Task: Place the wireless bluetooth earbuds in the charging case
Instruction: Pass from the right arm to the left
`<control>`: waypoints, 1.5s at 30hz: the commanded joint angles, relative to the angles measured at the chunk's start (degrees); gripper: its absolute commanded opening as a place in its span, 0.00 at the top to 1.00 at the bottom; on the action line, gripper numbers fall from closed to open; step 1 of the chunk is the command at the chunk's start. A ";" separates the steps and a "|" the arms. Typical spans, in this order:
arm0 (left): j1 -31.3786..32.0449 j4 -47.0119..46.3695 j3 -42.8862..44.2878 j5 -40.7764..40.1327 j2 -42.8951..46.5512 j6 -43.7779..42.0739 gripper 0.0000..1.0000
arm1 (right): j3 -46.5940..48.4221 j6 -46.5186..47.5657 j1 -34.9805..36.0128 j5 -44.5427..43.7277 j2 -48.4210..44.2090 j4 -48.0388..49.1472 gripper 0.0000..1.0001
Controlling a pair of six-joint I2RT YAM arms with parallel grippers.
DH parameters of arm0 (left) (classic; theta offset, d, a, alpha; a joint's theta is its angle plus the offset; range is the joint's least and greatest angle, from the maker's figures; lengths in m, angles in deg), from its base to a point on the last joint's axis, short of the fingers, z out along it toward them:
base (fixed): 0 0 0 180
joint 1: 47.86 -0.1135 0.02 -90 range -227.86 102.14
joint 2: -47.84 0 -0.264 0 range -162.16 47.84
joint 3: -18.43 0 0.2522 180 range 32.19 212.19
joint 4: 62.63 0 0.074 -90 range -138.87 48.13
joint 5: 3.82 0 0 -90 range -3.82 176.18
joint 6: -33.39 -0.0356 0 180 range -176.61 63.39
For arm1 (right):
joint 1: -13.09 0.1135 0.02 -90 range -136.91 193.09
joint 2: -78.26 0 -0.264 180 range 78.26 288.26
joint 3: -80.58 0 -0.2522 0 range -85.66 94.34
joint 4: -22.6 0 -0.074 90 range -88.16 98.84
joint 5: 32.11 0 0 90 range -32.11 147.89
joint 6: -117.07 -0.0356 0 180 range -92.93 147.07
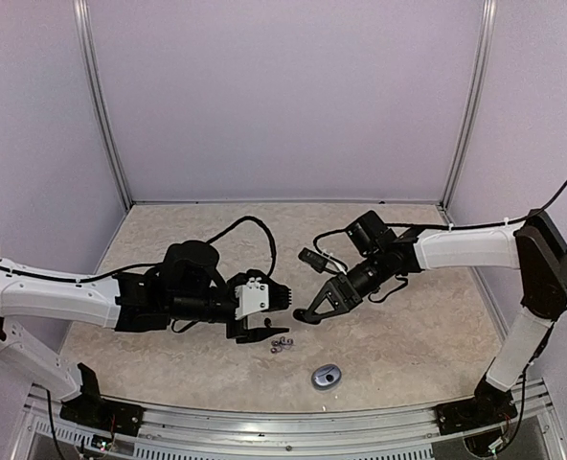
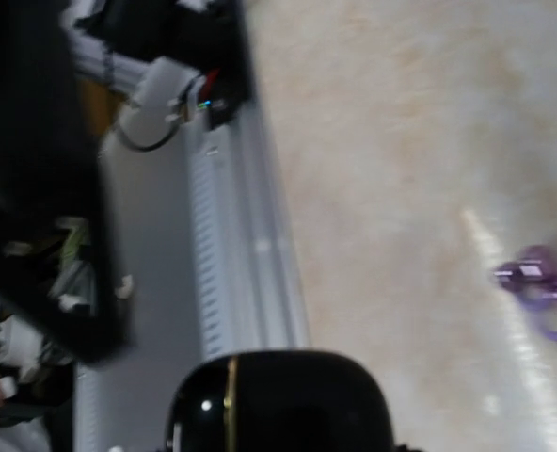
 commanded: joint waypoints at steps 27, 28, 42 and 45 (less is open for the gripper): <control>6.07 0.88 6.00 -5.40 -7.63 -10.43 0.65 | -3.37 -7.66 4.68 7.18 -0.70 7.54 0.67; 6.04 0.91 6.08 -5.16 -7.67 -10.42 0.67 | -3.36 -7.72 4.77 7.21 -0.59 7.60 0.67; 2.32 -0.80 5.61 2.75 -3.45 1.23 0.91 | -0.16 -0.51 3.80 0.27 -10.48 8.64 0.22; 0.14 -2.41 5.17 6.01 -1.35 5.95 0.91 | -1.99 0.38 3.43 -3.31 -16.34 14.66 0.16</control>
